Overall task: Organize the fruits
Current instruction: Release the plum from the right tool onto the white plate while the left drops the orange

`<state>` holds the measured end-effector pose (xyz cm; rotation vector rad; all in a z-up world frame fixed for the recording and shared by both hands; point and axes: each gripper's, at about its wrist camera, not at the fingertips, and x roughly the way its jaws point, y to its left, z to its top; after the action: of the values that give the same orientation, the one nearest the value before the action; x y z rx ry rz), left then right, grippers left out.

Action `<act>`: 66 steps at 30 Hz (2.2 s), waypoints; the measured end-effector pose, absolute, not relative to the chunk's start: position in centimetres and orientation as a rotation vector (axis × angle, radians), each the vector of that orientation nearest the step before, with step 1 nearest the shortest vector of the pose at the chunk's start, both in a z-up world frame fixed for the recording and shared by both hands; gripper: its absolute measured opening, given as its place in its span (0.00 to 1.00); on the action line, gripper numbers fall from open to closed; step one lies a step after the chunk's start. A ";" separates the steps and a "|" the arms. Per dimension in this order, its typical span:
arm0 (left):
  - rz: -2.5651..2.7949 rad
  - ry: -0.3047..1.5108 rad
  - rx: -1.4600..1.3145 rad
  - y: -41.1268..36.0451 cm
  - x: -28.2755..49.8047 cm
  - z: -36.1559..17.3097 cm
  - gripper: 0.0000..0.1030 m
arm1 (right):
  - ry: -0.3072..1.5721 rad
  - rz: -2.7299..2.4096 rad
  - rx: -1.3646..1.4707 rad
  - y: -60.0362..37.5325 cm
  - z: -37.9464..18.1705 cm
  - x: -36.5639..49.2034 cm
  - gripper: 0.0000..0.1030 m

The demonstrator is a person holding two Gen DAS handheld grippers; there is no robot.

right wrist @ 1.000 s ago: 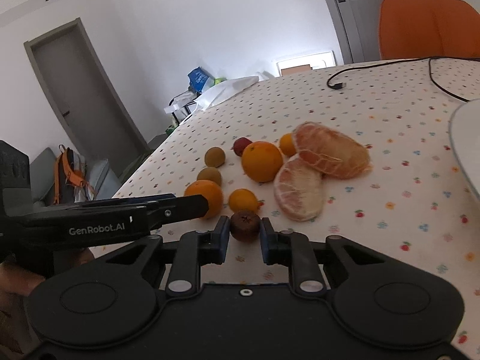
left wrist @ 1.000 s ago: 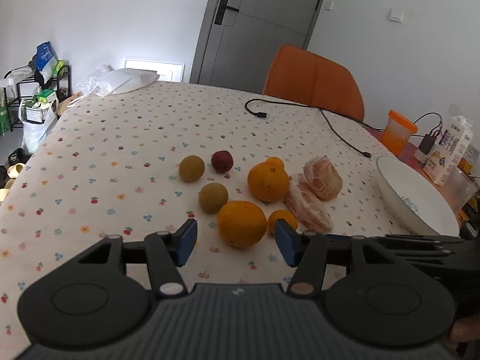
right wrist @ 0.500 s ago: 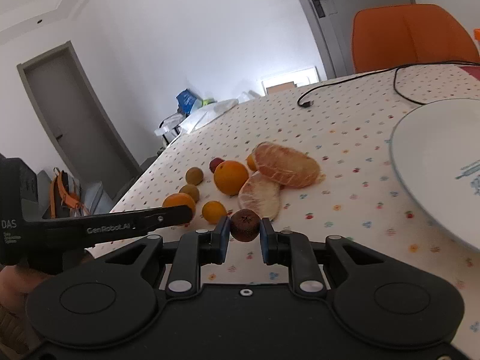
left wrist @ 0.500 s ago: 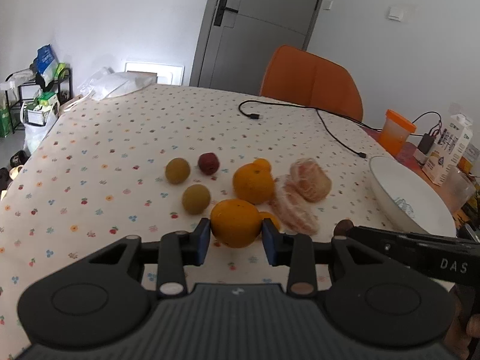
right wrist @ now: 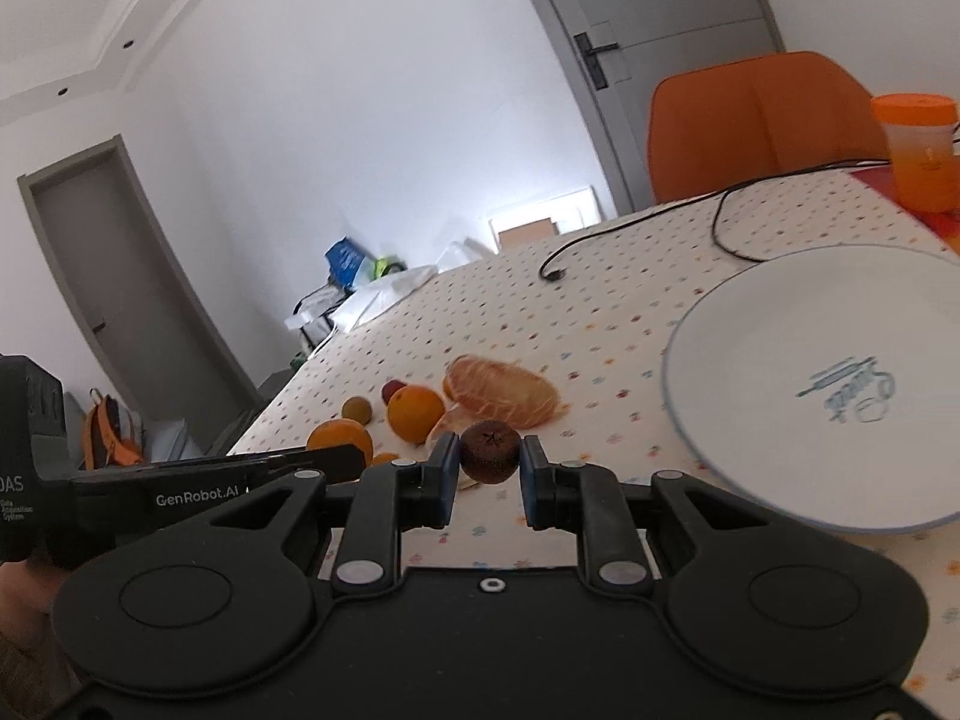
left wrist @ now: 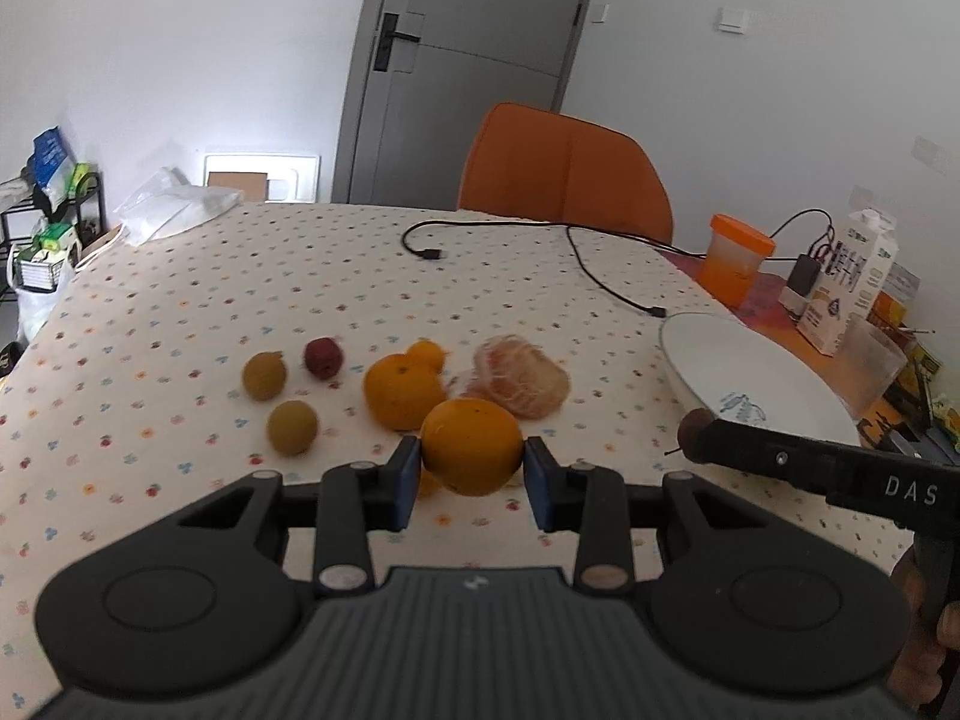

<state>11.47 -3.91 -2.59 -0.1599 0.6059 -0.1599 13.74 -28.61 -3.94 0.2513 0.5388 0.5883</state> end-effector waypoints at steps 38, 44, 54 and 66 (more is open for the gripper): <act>-0.338 0.604 -0.017 -17.2 14.7 -2.2 0.34 | 0.481 0.422 0.371 -39.0 -5.8 13.1 0.26; -0.354 0.598 -0.014 -18.3 15.4 -2.0 0.34 | 0.474 0.426 0.371 -39.3 -5.7 12.9 0.26; -0.358 0.592 -0.056 -18.7 15.8 -2.1 0.34 | 0.477 0.423 0.371 -39.1 -5.5 12.8 0.26; -0.343 0.579 -0.061 -18.2 15.5 -1.7 0.36 | 0.477 0.414 0.359 -39.1 -5.3 12.6 0.26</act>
<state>15.52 -18.16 -1.68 -0.0612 0.5795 -0.3432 12.64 -39.08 -5.32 0.3586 0.4771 0.4141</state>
